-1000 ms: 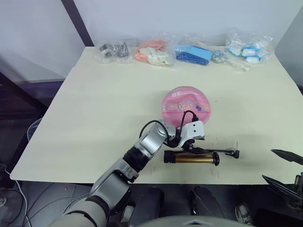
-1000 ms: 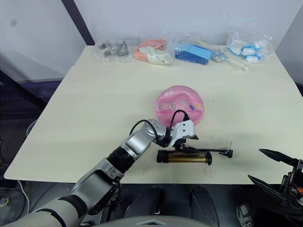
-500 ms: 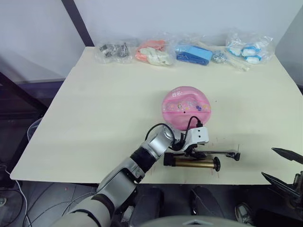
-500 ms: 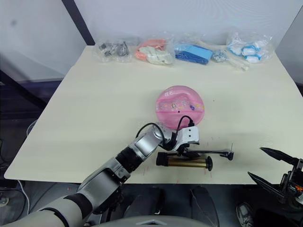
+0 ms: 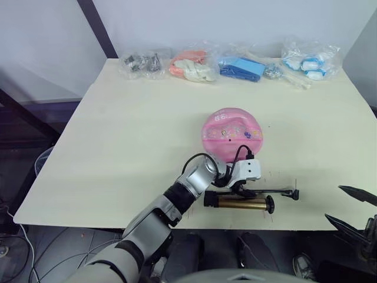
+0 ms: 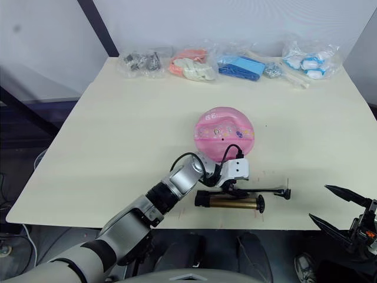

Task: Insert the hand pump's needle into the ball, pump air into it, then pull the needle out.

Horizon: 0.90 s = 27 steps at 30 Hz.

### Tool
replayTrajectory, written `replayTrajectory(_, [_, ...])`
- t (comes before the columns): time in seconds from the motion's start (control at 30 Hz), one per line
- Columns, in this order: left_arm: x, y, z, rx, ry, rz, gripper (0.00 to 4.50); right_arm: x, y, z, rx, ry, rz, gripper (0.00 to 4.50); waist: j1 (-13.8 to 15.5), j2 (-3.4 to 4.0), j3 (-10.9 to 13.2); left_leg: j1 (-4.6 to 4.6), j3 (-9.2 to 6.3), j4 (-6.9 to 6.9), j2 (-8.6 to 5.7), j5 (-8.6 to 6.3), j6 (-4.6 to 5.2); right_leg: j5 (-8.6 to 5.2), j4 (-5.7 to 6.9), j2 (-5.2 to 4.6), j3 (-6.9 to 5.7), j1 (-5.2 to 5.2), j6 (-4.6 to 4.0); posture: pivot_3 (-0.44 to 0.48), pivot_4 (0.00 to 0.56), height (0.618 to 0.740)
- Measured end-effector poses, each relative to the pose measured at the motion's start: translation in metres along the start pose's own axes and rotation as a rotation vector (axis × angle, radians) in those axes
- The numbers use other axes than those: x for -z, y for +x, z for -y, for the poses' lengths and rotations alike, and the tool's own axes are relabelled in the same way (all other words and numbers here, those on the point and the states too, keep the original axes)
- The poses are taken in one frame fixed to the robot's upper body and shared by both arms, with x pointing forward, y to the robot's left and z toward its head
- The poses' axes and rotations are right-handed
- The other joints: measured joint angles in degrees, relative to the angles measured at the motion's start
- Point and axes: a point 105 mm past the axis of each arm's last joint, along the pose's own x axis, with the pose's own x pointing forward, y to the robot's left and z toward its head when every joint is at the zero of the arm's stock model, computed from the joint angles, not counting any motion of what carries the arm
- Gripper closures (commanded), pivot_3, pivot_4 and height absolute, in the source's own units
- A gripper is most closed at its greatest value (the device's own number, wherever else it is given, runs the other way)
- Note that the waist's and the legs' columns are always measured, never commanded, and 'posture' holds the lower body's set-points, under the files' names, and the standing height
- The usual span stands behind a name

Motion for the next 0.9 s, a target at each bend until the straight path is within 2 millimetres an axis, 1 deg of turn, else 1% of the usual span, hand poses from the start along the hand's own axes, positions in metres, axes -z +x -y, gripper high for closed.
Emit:
replayTrajectory(0.03, [0.0, 0.0, 0.0, 0.003, 0.001, 0.0, 3.47, 0.0, 0.0, 0.0, 0.0, 0.0, 0.0, 0.0, 0.0, 0.0, 0.0, 0.0, 0.0, 0.0, 0.0, 0.0, 0.0, 0.0, 0.0, 0.0, 0.0, 0.0, 0.0, 0.0, 0.15, 0.74])
replayTrajectory(0.07, [0.0, 0.001, 0.001, 0.01, 0.001, 0.0, 3.77, 0.0, 0.0, 0.0, -0.001, -0.001, 0.0, 0.0, 0.0, 0.0, 0.0, 0.0, 0.0, 0.0, 0.0, 0.0, 0.0, 0.0, 0.0, 0.0, 0.0, 0.0, 0.0, 0.0, 0.15, 0.74])
replayTrajectory(0.1, [0.0, 0.001, 0.003, 0.019, 0.0, 0.001, 4.2, 0.0, 0.001, 0.0, -0.002, -0.002, 0.001, 0.0, 0.0, 0.0, 0.0, 0.0, 0.0, 0.0, 0.0, 0.0, 0.0, 0.0, 0.0, 0.0, 0.0, 0.0, 0.0, 0.0, 0.15, 0.74])
replayTrajectory(0.13, [0.0, 0.002, 0.004, 0.021, -0.002, 0.003, 4.43, -0.001, 0.001, 0.001, -0.002, -0.004, 0.003, 0.0, 0.0, 0.0, 0.0, 0.01, 0.0, 0.01, 0.0, 0.0, 0.0, 0.0, 0.0, 0.0, 0.0, 0.01, 0.0, 0.0, 0.15, 0.74])
replayTrajectory(0.5, [0.0, 0.001, 0.006, 0.018, -0.005, 0.023, 4.43, -0.001, 0.003, 0.001, -0.011, -0.004, 0.004, 0.0, 0.0, 0.0, 0.0, 0.01, -0.01, 0.01, 0.0, 0.0, 0.0, 0.0, 0.0, 0.0, 0.0, 0.02, 0.01, 0.0, 0.15, 0.74])
replayTrajectory(0.67, [0.001, -0.002, 0.011, 0.009, -0.011, 0.053, 4.43, -0.002, 0.005, 0.0, 0.005, 0.008, 0.014, 0.0, -0.1, 0.09, -0.1, 0.0, -0.02, 0.0, 0.01, 0.0, 0.0, 0.01, 0.0, 0.0, 0.0, 0.0, 0.0, 0.0, 0.15, 0.74])
replayTrajectory(0.73, [-0.002, -0.008, 0.01, -0.001, -0.026, 0.094, 4.43, -0.003, 0.008, 0.0, 0.016, 0.015, 0.022, 0.0, -0.2, 0.15, -0.1, 0.0, -0.01, 0.01, 0.01, 0.0, 0.0, 0.01, 0.0, -0.01, 0.0, 0.0, 0.0, 0.0, 0.15, 0.74])
replayTrajectory(0.8, [-0.014, -0.019, 0.019, 0.026, -0.001, 0.189, 4.43, -0.004, 0.01, 0.0, 0.053, 0.045, 0.039, 0.0, -0.2, 0.19, -0.1, -0.01, -0.05, -0.02, 0.04, 0.01, -0.01, 0.01, 0.0, 0.0, -0.01, -0.02, -0.01, 0.0, 0.15, 0.74])
replayTrajectory(0.9, [-0.021, -0.029, 0.023, 0.028, 0.014, 0.247, 4.43, -0.004, 0.012, 0.0, 0.088, 0.077, 0.045, 0.0, -0.1, 0.23, -0.1, -0.02, -0.04, 0.0, 0.01, 0.01, -0.02, 0.01, 0.0, -0.04, 0.02, -0.01, -0.01, 0.0, 0.15, 0.74])
